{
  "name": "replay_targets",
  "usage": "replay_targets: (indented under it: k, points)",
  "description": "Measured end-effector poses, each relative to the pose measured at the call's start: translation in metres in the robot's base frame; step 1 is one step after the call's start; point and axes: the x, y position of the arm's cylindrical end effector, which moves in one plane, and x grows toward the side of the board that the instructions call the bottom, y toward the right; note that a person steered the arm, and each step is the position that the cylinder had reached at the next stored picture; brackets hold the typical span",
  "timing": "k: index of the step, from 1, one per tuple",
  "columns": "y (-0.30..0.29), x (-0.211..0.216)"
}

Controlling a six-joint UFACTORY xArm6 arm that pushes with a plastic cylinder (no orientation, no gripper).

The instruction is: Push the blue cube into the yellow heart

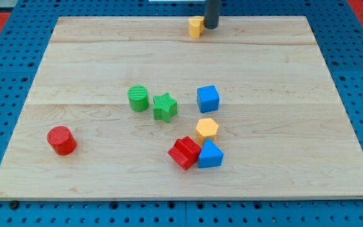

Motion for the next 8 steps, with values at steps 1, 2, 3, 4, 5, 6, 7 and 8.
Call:
replay_targets:
  k: [1, 2, 3, 4, 5, 6, 7, 8]
  points:
    - [-0.022, 0.005]
    - [-0.050, 0.002]
    - [-0.005, 0.004]
    - [0.025, 0.032]
    - [0.080, 0.070]
    - [0.113, 0.117]
    - [0.115, 0.172]
    - [0.107, 0.212]
